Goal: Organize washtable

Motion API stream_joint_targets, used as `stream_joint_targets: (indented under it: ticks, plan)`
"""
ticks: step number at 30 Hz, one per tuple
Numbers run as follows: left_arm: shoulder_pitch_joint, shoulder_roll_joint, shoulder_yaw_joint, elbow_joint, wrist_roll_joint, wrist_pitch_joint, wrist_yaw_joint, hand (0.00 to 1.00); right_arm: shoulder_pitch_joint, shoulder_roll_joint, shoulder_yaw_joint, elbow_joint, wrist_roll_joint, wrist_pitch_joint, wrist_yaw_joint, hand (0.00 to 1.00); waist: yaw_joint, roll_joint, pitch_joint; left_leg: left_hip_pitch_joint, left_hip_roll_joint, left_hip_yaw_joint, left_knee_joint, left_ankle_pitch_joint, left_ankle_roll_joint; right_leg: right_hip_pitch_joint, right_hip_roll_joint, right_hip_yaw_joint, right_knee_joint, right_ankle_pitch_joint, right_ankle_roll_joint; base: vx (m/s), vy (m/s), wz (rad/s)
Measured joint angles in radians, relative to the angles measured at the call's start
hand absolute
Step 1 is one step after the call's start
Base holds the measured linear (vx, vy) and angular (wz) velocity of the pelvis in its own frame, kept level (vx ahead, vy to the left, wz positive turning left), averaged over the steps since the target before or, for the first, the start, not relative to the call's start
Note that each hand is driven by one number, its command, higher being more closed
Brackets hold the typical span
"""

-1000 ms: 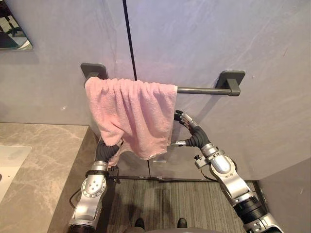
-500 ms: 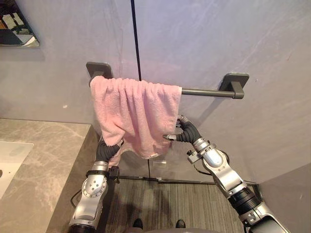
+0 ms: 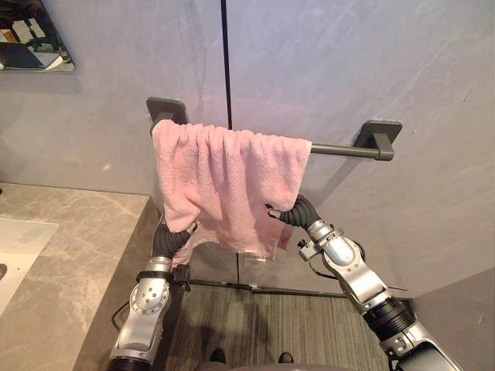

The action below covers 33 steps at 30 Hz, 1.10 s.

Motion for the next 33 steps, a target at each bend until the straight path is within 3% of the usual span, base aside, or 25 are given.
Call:
stream_joint_targets:
  ticks: [12,21,26,33]
  plan:
    - [0.019,-0.023,0.023,-0.066,0.0,-0.008,-0.006,1.0,0.096,-0.017,-0.203,-0.015,0.0,-0.001,-0.002,1.0,-0.008,-0.002,-0.001,0.033,-0.002,0.0,-0.041,0.021,0.0,-0.001,-0.003,-0.005,0.013,-0.013,0.004,0.0,-0.001,0.0]
    - [0.016,-0.037,0.034,-0.092,0.0,-0.02,-0.03,1.0,0.136,-0.018,-0.261,-0.079,0.002,-0.004,0.0,1.0,-0.027,0.005,-0.002,0.035,-0.003,0.002,-0.042,0.021,0.0,0.0,-0.004,-0.004,0.013,-0.013,0.005,0.0,0.0,0.0]
    - [0.015,-0.049,0.032,-0.088,0.0,-0.022,-0.041,1.0,0.158,-0.018,-0.268,-0.075,0.002,-0.003,0.0,1.0,-0.028,0.024,-0.008,0.03,-0.002,0.003,-0.041,0.02,0.0,-0.006,-0.004,-0.002,0.015,-0.014,0.006,0.0,0.0,0.0]
    - [-0.007,-0.053,0.009,0.007,0.0,-0.02,-0.048,1.0,0.158,-0.017,-0.269,-0.031,0.003,-0.002,0.0,1.0,-0.029,0.026,-0.009,0.017,-0.002,0.004,-0.032,0.02,0.0,-0.023,-0.004,0.001,0.031,-0.017,0.006,0.0,0.0,0.0]
